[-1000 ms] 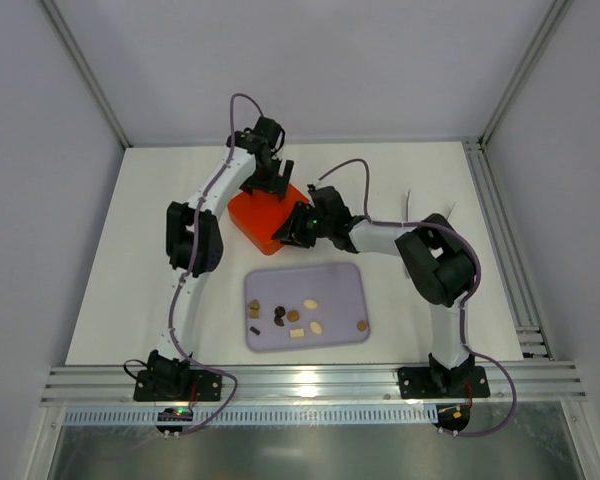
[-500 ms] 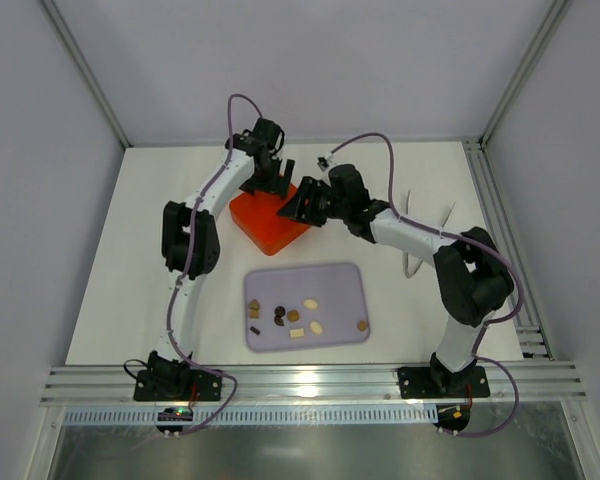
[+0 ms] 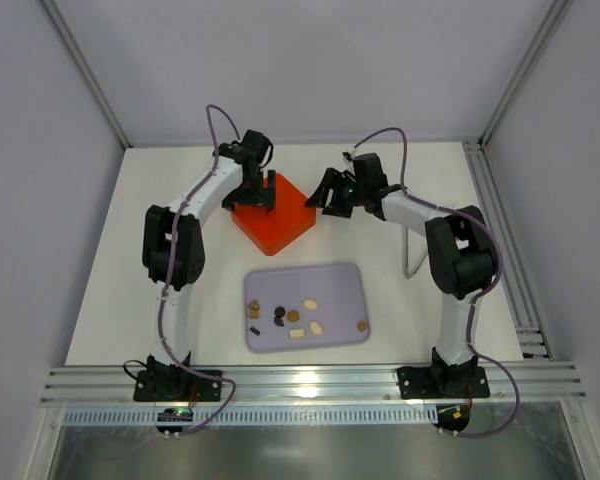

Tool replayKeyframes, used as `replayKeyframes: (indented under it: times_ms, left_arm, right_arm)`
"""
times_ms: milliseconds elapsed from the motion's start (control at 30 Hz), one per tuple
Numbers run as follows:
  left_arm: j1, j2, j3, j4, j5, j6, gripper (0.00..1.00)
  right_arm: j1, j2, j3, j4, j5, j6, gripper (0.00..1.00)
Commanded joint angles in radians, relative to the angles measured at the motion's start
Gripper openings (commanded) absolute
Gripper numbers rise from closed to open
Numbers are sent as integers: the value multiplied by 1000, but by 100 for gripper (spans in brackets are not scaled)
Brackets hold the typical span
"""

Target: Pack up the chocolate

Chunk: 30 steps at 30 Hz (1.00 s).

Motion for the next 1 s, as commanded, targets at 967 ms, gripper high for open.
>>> replayKeyframes:
  times_ms: [967]
  left_arm:
    - [-26, 32, -214, 18, 11, -65, 86]
  right_arm:
    - [-15, 236, 68, 22, -126, 0, 52]
